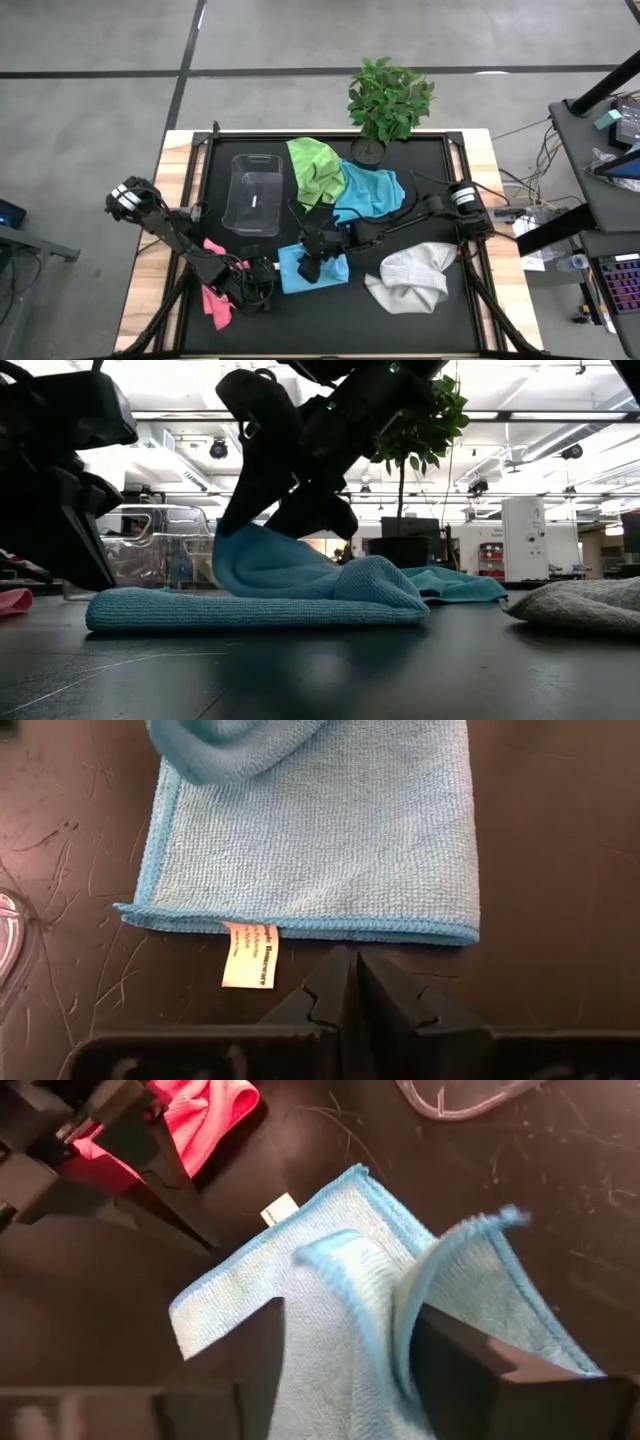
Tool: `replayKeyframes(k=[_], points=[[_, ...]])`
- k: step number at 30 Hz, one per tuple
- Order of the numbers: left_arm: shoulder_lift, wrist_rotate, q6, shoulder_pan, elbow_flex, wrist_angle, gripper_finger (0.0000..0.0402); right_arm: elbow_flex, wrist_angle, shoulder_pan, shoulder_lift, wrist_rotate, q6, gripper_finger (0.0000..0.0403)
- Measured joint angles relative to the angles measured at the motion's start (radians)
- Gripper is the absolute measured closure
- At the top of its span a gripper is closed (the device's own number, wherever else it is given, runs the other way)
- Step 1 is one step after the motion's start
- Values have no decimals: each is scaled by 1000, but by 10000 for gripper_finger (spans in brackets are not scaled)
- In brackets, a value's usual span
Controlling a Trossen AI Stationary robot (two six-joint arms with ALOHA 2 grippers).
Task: Fold microfiber towels
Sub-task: Fold the bottom blue microfiber towel
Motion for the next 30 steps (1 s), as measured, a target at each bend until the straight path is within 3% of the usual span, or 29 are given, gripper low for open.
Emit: replayKeyframes(k=[9,18,22,30], points=[[0,-2,-2,0,-25,53,391,63,-141,0,-19,0,-118,142],[0,-2,3,0,-27,73,391,-5,-314,-1,-183,9,-358,149],[0,-2,4,0,-38,81,391,-128,-253,-23,-239,8,-368,163],[0,-7,4,0,-65,134,391,-399,159,-96,-253,6,-291,174]])
